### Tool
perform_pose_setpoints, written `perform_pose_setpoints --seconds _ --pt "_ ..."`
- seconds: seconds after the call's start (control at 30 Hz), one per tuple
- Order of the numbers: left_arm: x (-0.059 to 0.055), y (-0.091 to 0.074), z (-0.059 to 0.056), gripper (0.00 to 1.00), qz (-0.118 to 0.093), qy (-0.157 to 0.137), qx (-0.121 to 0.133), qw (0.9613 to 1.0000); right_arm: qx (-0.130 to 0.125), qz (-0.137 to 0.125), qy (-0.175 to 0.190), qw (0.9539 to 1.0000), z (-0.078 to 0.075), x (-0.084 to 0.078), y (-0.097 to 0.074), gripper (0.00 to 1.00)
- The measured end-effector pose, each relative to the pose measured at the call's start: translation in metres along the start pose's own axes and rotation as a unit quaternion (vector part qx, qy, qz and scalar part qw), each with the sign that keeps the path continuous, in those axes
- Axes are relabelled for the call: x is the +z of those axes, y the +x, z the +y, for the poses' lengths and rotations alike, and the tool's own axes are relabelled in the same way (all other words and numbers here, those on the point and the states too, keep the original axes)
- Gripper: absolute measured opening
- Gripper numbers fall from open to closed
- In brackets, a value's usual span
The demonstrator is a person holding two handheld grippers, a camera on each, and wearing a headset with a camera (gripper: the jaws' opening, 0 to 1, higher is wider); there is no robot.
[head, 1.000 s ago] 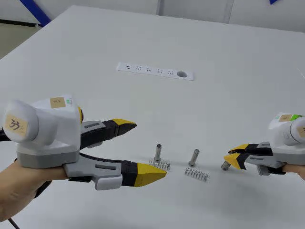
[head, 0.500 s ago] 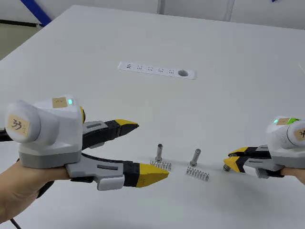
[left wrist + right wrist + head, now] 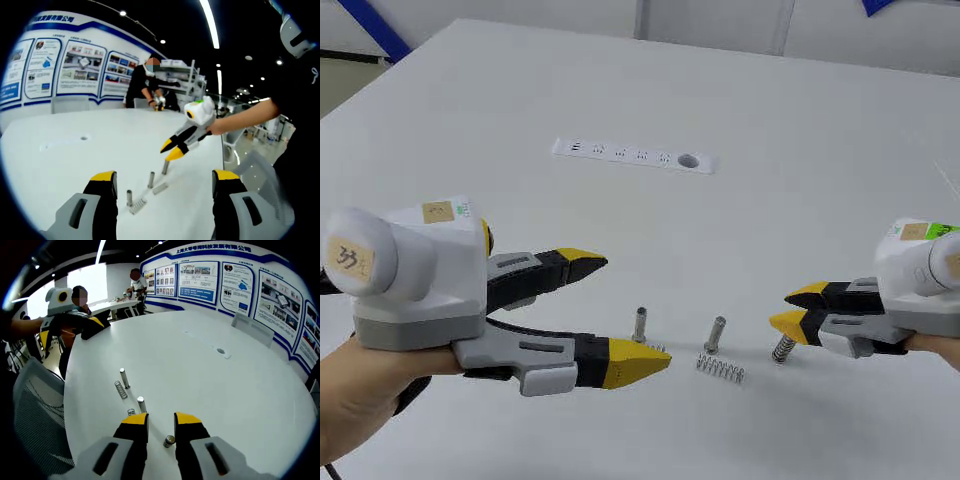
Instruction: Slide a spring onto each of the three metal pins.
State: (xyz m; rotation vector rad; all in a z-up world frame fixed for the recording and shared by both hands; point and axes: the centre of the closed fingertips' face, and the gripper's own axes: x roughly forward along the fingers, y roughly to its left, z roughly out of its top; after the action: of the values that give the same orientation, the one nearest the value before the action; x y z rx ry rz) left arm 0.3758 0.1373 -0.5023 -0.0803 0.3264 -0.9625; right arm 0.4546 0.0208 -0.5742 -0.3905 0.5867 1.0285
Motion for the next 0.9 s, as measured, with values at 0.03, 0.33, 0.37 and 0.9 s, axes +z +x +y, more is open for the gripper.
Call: perform_pose_setpoints --seconds 0.03,0.33,0.37,0.9 --pt "0.0 0.0 -0.001 0.79 0.002 0.003 -0.002 1.0 0.012 -0.003 -0.007 0.9999 0.007 0.003 0.002 0.21" --pt "-0.005 -0.004 -0.004 0.79 0.011 0.007 -0.006 0.9999 0.066 0.064 -0.073 0.993 0.05 -0.03 0.026 0.21" --pt "-0.005 -0.006 -0.004 0.79 0.01 0.007 -0.004 0.9999 0.065 0.07 -0.068 0.9931 0.051 -0.035 0.03 0.21" --pt "-0.012 -0.012 0.003 0.78 0.015 -0.002 0.007 0.9999 0.068 0.104 -0.058 0.9905 0.044 -0.063 0.055 0.19"
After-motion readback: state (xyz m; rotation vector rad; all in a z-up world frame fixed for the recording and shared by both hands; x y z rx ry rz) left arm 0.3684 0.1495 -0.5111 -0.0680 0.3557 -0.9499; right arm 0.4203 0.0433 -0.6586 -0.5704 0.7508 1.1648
